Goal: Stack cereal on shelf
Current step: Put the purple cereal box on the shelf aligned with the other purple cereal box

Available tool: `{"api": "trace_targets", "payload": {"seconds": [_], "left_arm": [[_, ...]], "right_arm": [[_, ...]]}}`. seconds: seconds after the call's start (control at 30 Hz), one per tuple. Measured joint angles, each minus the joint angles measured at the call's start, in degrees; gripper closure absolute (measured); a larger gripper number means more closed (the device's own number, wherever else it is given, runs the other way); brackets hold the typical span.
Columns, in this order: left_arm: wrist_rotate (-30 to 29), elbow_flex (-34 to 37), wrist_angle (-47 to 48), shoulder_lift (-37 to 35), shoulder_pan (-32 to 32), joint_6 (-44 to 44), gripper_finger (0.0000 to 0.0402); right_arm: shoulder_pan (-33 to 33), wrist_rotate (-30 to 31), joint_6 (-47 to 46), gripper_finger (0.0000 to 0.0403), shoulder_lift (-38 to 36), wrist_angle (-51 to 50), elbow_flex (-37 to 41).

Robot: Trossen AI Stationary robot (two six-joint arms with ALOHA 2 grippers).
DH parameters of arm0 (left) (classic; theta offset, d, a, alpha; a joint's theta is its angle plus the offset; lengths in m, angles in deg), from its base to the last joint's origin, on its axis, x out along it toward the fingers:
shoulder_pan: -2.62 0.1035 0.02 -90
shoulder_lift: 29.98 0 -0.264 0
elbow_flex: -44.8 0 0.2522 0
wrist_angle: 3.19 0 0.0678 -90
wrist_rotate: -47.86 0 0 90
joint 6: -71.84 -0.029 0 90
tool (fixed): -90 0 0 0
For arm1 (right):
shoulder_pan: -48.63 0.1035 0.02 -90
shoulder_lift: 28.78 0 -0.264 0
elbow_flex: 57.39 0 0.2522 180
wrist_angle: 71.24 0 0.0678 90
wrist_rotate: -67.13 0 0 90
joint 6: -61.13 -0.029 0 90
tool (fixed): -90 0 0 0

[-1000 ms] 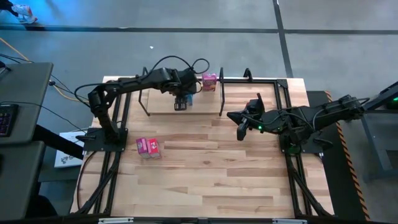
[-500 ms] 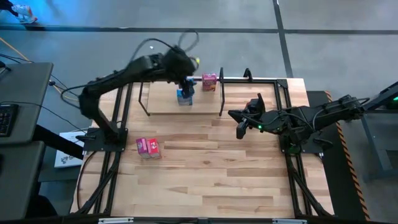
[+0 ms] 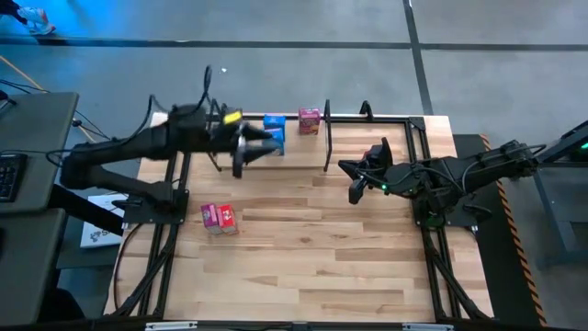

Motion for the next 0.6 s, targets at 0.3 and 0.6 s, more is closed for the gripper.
{"api": "trace_targets", "payload": {"seconds": [0.3,0.6], "left_arm": [[-4.7,9.0,-1.4,-7.1,-7.5,6.0,0.0204],[-4.8,-3.3,33.0,-2.8,-16.1,1.4,0.0204]], "right_arm": [[-2.6,-0.8,5.1,0.0400,0.0,-0.2,0.0],[-9.2,-13.5,8.8,0.0321,0.0,-2.6,0.0]]}}
